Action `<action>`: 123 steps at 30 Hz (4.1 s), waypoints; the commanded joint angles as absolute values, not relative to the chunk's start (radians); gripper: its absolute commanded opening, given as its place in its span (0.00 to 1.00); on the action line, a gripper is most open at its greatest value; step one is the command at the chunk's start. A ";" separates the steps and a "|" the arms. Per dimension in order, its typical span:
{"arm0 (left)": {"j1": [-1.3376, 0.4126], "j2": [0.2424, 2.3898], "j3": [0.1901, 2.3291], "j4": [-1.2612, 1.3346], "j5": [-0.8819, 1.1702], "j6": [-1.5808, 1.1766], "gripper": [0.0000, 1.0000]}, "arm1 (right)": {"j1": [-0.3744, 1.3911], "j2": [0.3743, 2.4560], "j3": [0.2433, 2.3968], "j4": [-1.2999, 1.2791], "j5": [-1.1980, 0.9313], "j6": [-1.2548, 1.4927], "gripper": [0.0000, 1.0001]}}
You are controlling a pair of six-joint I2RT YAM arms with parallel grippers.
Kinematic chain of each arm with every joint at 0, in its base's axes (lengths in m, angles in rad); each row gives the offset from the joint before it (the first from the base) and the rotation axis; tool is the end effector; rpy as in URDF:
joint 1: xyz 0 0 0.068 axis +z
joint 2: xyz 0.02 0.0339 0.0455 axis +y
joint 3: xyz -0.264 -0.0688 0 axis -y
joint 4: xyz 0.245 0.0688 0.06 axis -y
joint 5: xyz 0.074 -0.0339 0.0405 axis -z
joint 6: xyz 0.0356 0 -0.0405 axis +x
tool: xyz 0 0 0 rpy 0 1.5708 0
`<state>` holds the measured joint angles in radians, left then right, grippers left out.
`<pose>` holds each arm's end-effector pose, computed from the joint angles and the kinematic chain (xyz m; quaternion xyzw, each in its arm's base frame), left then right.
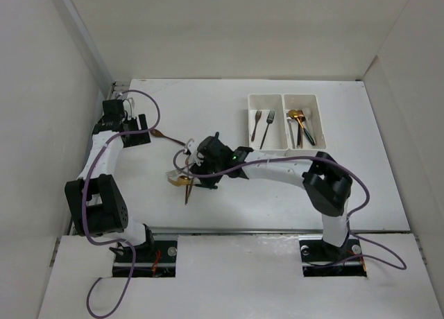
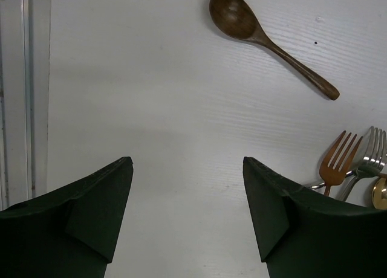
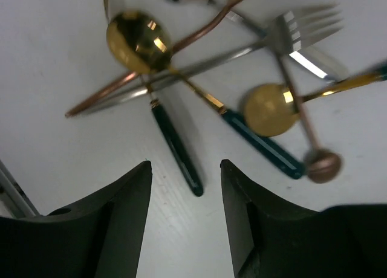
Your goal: Sort the eating utensils into containers
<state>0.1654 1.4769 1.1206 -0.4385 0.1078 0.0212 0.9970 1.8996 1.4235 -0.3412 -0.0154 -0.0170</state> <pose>0.3186 0.0493 0.2690 -0.0463 0.9234 -0.0145 0.3808 0.2305 0.3576 0.2245 -0.4540 0.8115 0.1795 0.3212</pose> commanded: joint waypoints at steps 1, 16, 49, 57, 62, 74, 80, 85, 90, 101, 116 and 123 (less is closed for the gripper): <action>0.170 1.453 1.146 -0.431 0.101 0.017 0.71 | 1.003 1.910 1.417 -0.387 -0.078 -0.052 0.55; 0.179 1.434 1.137 -0.431 0.101 0.017 0.71 | 1.054 2.108 1.511 -0.385 0.029 -0.052 0.48; 0.179 1.526 1.227 -0.451 0.114 -0.014 0.71 | 0.620 1.691 1.485 -0.247 0.078 0.266 0.00; 0.125 1.676 1.422 -0.503 0.181 -0.109 0.72 | 0.407 1.793 1.466 -0.325 0.169 0.310 0.00; 0.058 1.764 1.445 -0.503 0.172 -0.146 0.72 | 0.385 1.907 1.506 -0.368 0.103 0.319 0.00; 0.023 2.048 1.583 -0.568 0.198 -0.212 0.72 | 0.394 1.887 1.536 -0.431 0.183 0.360 0.52; 0.014 2.115 1.644 -0.586 0.198 -0.232 0.72 | 0.394 1.858 1.536 -0.440 0.204 0.360 0.52; 0.000 2.128 1.658 -0.595 0.166 -0.221 0.71 | 0.394 1.858 1.536 -0.449 0.225 0.360 0.52; -0.072 2.183 1.683 -0.595 0.003 -0.147 0.60 | 0.394 1.848 1.536 -0.449 0.236 0.360 0.52; -0.110 2.241 1.767 -0.549 -0.051 -0.074 0.35 | 0.394 1.807 1.525 -0.459 0.273 0.331 0.52; -0.101 2.226 1.746 -0.511 0.028 -0.023 0.00 | 0.394 1.750 1.470 -0.449 0.313 0.322 0.52; -0.069 2.116 1.793 -0.450 0.138 -0.087 0.00 | 0.428 1.686 1.459 -0.402 0.322 0.252 0.52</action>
